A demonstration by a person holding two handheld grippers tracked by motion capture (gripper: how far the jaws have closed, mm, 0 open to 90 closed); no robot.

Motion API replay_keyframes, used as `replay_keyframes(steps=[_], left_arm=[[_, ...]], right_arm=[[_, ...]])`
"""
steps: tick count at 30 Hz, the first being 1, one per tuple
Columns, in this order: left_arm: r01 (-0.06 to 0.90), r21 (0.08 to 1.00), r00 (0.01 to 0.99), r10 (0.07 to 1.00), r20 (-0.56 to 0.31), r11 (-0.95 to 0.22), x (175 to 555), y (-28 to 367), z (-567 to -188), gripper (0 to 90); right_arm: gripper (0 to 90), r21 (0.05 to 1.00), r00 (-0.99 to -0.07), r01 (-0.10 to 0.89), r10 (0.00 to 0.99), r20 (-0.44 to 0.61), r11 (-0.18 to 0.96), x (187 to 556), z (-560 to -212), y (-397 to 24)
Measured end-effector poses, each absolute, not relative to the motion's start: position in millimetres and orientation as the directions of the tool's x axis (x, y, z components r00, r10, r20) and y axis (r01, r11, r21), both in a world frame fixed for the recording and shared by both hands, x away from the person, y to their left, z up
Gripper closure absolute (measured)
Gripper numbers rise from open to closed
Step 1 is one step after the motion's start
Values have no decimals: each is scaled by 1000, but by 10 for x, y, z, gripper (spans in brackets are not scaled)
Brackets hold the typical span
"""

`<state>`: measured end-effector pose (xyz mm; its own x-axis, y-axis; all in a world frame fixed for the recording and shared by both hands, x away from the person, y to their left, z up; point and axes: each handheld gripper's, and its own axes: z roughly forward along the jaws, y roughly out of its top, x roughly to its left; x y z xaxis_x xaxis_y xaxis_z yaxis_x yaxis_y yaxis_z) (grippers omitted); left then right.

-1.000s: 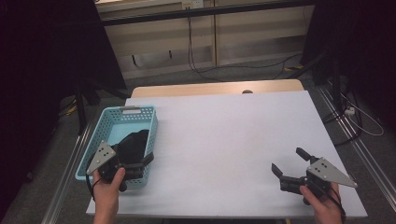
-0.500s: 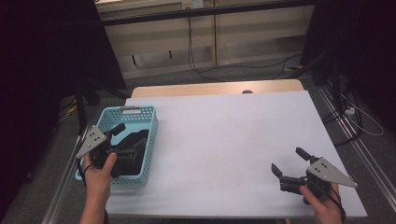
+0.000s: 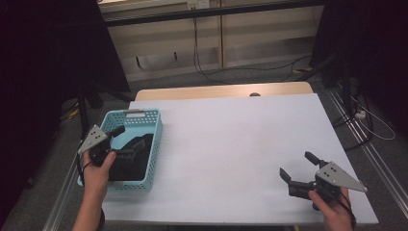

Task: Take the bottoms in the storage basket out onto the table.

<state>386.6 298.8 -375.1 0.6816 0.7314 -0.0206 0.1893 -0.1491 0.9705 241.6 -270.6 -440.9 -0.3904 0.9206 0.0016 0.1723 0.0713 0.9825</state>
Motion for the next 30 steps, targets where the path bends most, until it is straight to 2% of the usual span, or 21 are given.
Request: replay_keyframes(steps=[19, 24, 30], left_arm=[[243, 919, 706, 706, 51, -309, 4049, 3139, -3918, 19], [255, 913, 717, 696, 41, -317, 4070, 3162, -3960, 19], [271, 883, 747, 663, 58, -382, 4137, 3175, -4006, 19]], right_arm=[[17, 984, -398, 163, 917, -5, 77, 2392, -4392, -2705], [16, 984, -399, 161, 917, -7, 78, 2383, -4387, -2710], [16, 984, -400, 161, 917, -7, 78, 2388, -4390, -2712]])
